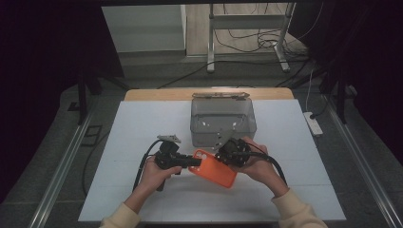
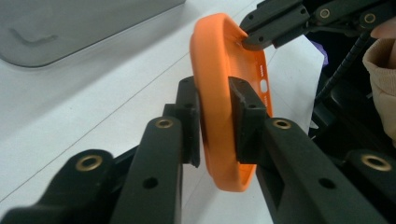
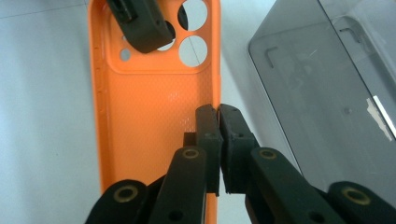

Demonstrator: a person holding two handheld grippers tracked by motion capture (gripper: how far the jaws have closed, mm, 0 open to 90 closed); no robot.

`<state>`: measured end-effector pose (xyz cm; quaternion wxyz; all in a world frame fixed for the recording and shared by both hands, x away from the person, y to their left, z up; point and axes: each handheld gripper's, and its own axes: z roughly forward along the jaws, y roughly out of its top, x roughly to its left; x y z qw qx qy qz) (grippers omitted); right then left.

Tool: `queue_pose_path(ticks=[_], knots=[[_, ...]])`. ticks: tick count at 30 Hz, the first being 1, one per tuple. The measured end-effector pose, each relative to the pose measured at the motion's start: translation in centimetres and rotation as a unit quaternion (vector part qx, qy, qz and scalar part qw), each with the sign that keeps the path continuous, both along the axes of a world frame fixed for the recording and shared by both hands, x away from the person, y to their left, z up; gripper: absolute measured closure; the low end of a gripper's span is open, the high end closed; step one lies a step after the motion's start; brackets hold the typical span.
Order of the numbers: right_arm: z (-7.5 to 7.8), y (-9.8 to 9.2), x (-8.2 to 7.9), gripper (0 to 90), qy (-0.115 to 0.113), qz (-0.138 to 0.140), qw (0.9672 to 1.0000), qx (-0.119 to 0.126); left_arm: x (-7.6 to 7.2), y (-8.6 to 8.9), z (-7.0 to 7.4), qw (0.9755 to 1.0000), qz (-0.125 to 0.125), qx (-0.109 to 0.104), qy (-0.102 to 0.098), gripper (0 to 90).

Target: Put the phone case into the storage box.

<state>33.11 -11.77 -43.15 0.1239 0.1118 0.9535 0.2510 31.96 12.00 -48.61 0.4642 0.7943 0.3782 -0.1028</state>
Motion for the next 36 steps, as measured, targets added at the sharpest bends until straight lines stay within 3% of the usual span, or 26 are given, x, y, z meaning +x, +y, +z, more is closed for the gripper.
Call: queue_pose_path(ticks=[9,16,20,24,26,32,36], knots=[[0.3,-0.2,0.0,85.5,0.004,-0.003,0.9999,0.016,-0.2,0.3,0.3,0.9996,0.020,-0.012,-0.017,78.9],[0.6,-0.5,0.1,80.6,0.011,-0.013,0.9989,0.044,-0.2,0.7,0.5,0.9991,0.030,-0.016,-0.025,79.1],[1.0,-0.9,0.4,68.8,0.020,-0.028,0.9963,0.079,-0.2,1.0,0.5,0.9989,0.034,-0.019,-0.026,79.1],[1.3,-1.6,0.9,52.7,0.037,-0.055,0.9907,0.119,-0.2,1.2,0.6,0.9986,0.037,-0.020,-0.032,79.1],[1.2,-1.9,1.0,46.1,0.036,-0.060,0.9897,0.125,-0.2,1.3,0.6,0.9985,0.038,-0.020,-0.035,79.1],[1.1,-2.4,1.3,36.7,0.047,-0.071,0.9859,0.144,-0.3,1.5,0.8,0.9982,0.040,-0.022,-0.039,79.0],[0.9,-3.0,1.6,32.9,0.060,-0.072,0.9813,0.168,-0.3,1.8,0.9,0.9979,0.041,-0.021,-0.044,79.0]])
